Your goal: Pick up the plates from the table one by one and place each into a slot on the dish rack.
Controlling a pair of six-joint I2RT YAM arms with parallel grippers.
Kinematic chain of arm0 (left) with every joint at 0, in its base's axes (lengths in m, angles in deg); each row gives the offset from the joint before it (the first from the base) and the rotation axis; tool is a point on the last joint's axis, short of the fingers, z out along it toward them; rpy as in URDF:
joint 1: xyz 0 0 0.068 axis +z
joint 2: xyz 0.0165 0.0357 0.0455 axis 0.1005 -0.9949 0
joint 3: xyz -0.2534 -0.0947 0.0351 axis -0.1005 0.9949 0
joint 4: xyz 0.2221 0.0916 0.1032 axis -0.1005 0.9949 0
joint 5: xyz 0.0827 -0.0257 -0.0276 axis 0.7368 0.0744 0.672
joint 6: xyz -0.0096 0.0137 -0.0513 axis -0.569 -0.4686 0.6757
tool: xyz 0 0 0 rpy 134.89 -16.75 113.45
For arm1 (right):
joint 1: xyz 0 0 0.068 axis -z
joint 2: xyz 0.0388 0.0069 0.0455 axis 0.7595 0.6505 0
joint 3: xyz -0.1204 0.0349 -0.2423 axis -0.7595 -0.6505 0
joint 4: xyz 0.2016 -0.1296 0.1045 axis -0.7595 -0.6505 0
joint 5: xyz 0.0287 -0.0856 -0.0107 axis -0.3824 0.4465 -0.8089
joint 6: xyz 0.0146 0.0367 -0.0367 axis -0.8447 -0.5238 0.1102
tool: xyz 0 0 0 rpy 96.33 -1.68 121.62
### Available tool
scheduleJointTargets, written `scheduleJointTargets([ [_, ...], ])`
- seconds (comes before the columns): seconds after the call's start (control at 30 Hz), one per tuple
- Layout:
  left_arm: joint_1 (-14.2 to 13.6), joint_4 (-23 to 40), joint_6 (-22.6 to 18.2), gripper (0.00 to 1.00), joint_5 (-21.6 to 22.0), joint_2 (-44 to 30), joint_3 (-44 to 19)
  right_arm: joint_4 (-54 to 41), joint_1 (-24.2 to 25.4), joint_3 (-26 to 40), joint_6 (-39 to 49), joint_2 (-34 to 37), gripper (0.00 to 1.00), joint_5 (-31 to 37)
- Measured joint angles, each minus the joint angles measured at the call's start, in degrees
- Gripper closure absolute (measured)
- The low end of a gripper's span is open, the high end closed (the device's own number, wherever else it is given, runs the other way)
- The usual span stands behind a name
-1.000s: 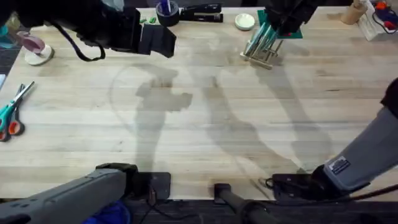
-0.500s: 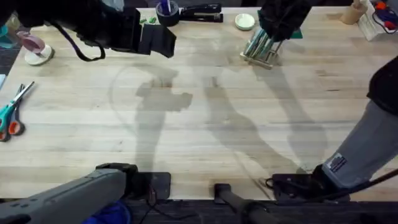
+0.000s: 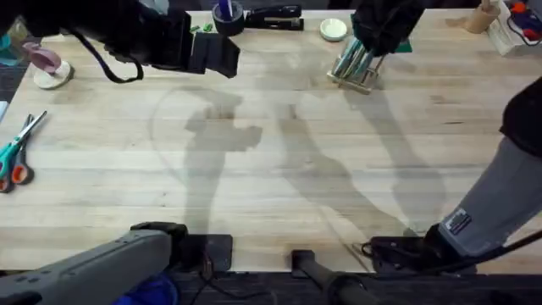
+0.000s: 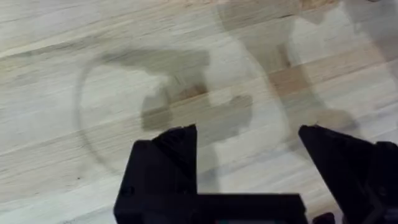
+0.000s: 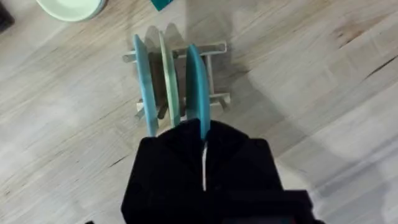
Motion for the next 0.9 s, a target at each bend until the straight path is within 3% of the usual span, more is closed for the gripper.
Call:
scheduleJointTargets([
  [0.23, 0.0, 0.0, 0.0, 0.006, 0.0, 0.0, 0.0, 0.0, 0.0, 0.0, 0.0, 0.0, 0.829, 0.0],
  [0.9, 0.0, -0.1, 0.0, 0.006, 0.0, 0.0, 0.0, -0.8, 0.0, 0.3, 0.3, 0.0, 0.818, 0.0],
])
